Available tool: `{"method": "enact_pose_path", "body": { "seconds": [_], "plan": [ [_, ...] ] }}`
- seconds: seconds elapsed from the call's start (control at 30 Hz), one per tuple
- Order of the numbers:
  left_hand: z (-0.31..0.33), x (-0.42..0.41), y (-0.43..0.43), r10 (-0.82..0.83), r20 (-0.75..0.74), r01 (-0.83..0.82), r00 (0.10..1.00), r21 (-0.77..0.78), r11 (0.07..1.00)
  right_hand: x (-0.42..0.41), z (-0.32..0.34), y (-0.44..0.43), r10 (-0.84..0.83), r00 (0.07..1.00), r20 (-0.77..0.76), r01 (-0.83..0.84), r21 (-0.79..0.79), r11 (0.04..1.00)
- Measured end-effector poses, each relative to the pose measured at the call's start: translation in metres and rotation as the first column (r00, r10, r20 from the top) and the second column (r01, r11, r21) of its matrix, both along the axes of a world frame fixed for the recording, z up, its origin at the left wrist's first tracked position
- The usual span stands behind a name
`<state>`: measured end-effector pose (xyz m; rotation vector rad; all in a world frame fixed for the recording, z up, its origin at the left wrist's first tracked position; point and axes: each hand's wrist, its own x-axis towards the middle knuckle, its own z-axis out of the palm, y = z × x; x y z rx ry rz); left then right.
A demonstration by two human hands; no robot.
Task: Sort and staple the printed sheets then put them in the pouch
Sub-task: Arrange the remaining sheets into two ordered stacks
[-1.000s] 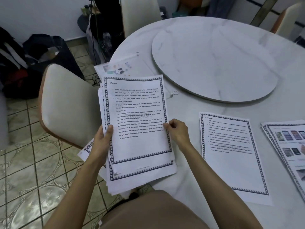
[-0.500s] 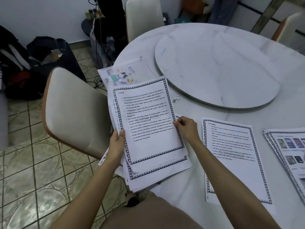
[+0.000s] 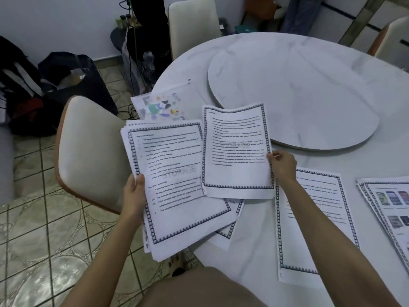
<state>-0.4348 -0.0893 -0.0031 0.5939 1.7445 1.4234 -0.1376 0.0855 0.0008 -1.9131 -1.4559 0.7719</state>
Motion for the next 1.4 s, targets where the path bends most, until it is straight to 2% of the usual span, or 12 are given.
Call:
{"method": "enact_pose_path", "body": {
  "seconds": [0.2, 0.47, 0.7, 0.8, 0.97, 1.07, 1.13, 1.17, 1.27, 1.33, 1.4],
  "plan": [
    [0.030, -0.027, 0.002, 0.108, 0.011, -0.108, 0.994, 0.131, 0.986, 0.006, -0.006, -0.033, -0.089, 0.995, -0.048, 0.089, -0.009, 0.996],
    [0.049, -0.055, 0.007, 0.177, 0.132, -0.195, 0.975, 0.145, 0.970, -0.004, -0.015, -0.062, -0.172, 0.981, -0.090, 0.169, -0.039, 0.985],
    [0.049, -0.049, 0.010, 0.134, 0.202, -0.170, 0.970, 0.169, 0.971, -0.010, -0.012, -0.070, -0.106, 0.994, -0.034, 0.106, 0.008, 0.994],
    [0.045, -0.046, 0.013, 0.098, 0.190, -0.130, 0.977, 0.163, 0.978, -0.013, -0.011, -0.075, -0.067, 0.998, -0.019, 0.067, 0.009, 0.998],
    [0.032, -0.038, 0.018, 0.060, 0.195, -0.087, 0.979, 0.131, 0.988, -0.013, -0.014, -0.082, -0.010, 1.000, 0.023, 0.012, -0.084, 0.996],
    [0.023, -0.030, 0.019, 0.001, 0.186, -0.022, 0.983, 0.108, 0.994, -0.018, -0.016, -0.087, -0.057, 0.996, 0.065, 0.056, 0.012, 0.998],
    [0.016, -0.024, 0.019, -0.051, 0.190, 0.033, 0.980, 0.101, 0.994, -0.023, -0.008, -0.092, -0.080, 0.996, -0.030, 0.082, 0.088, 0.993],
    [0.012, -0.020, 0.019, -0.079, 0.197, 0.061, 0.977, 0.096, 0.994, -0.028, -0.002, -0.093, -0.059, 0.992, -0.113, 0.068, 0.073, 0.995],
    [0.001, -0.010, 0.021, -0.126, 0.219, 0.116, 0.968, 0.057, 0.992, -0.042, 0.010, -0.094, 0.093, 0.931, -0.353, -0.110, -0.028, 0.994],
    [-0.006, -0.003, 0.022, -0.150, 0.223, 0.147, 0.963, 0.031, 0.989, -0.051, 0.009, -0.091, 0.150, 0.917, -0.370, -0.185, -0.061, 0.981],
    [-0.011, 0.001, 0.024, -0.164, 0.243, 0.162, 0.956, 0.025, 0.986, -0.058, 0.004, -0.089, 0.142, 0.936, -0.323, -0.173, -0.068, 0.983]
  ]
}}
